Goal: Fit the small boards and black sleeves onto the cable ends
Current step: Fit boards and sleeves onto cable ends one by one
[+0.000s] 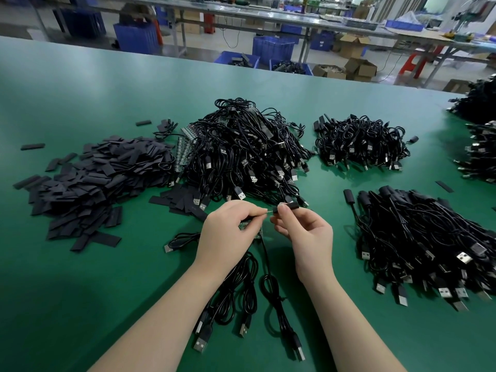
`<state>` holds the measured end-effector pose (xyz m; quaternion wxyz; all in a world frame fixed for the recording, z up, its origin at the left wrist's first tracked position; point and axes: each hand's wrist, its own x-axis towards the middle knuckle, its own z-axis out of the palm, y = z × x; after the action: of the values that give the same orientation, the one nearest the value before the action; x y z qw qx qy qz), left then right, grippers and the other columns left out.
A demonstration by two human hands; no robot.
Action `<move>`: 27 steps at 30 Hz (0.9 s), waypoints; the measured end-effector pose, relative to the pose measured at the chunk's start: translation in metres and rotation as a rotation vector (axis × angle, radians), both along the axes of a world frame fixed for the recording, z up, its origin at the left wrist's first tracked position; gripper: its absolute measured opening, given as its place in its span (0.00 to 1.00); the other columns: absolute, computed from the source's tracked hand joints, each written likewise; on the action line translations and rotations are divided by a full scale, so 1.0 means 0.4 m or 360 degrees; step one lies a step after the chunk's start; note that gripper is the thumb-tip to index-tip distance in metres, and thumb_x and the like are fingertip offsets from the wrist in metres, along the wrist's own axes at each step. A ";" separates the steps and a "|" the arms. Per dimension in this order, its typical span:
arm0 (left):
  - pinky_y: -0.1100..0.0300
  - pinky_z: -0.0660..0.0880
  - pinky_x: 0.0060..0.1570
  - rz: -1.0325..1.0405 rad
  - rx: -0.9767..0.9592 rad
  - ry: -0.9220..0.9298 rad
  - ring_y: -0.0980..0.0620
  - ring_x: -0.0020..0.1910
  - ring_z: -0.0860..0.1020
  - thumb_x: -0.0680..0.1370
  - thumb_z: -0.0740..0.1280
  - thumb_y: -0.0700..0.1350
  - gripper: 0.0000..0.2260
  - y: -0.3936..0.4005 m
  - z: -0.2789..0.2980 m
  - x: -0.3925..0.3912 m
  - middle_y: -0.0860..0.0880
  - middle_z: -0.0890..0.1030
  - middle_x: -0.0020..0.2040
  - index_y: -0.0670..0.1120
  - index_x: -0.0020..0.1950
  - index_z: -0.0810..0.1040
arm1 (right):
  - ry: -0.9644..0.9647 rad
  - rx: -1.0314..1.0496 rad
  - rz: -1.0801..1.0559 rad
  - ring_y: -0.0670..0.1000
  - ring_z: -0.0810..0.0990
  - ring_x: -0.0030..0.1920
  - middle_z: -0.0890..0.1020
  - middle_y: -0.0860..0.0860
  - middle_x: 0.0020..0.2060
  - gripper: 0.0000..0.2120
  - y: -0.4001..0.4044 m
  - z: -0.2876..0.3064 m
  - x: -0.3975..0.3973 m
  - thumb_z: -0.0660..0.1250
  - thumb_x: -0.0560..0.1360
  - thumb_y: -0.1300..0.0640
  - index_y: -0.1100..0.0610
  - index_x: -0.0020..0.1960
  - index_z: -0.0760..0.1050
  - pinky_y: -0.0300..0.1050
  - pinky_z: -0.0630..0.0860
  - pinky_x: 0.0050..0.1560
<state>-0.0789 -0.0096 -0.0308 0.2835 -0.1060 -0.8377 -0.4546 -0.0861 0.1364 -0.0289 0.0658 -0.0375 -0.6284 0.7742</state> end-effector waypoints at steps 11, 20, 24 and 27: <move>0.64 0.77 0.49 -0.0086 0.0081 -0.0150 0.63 0.47 0.80 0.75 0.73 0.44 0.05 0.001 -0.003 -0.001 0.61 0.83 0.45 0.53 0.49 0.85 | 0.0023 -0.0077 0.0105 0.49 0.86 0.43 0.87 0.52 0.40 0.05 0.002 0.002 -0.002 0.74 0.70 0.52 0.49 0.45 0.86 0.37 0.79 0.44; 0.65 0.78 0.51 -0.0132 0.0190 -0.0225 0.63 0.49 0.81 0.73 0.75 0.44 0.10 -0.012 0.005 -0.012 0.63 0.83 0.46 0.55 0.52 0.85 | 0.0097 0.0059 0.0176 0.49 0.86 0.43 0.87 0.52 0.40 0.12 0.016 0.014 -0.004 0.71 0.76 0.63 0.47 0.44 0.86 0.37 0.80 0.44; 0.68 0.76 0.52 -0.0129 0.0124 -0.0209 0.64 0.52 0.79 0.73 0.75 0.42 0.13 -0.014 0.010 -0.012 0.67 0.80 0.47 0.53 0.56 0.84 | 0.0102 0.0095 0.0179 0.49 0.86 0.42 0.87 0.52 0.39 0.14 0.014 0.021 -0.001 0.70 0.76 0.64 0.46 0.43 0.86 0.38 0.80 0.44; 0.67 0.75 0.52 -0.0151 0.0065 -0.0164 0.63 0.52 0.79 0.73 0.75 0.41 0.11 -0.014 0.013 -0.013 0.65 0.81 0.47 0.52 0.54 0.85 | 0.0110 0.0137 0.0164 0.49 0.86 0.42 0.87 0.52 0.39 0.13 0.015 0.021 -0.002 0.70 0.76 0.65 0.47 0.43 0.86 0.38 0.80 0.44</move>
<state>-0.0841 -0.0152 -0.0256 0.2203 -0.1163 -0.8357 -0.4894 -0.0870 0.1426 -0.0203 0.0491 0.0243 -0.6596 0.7496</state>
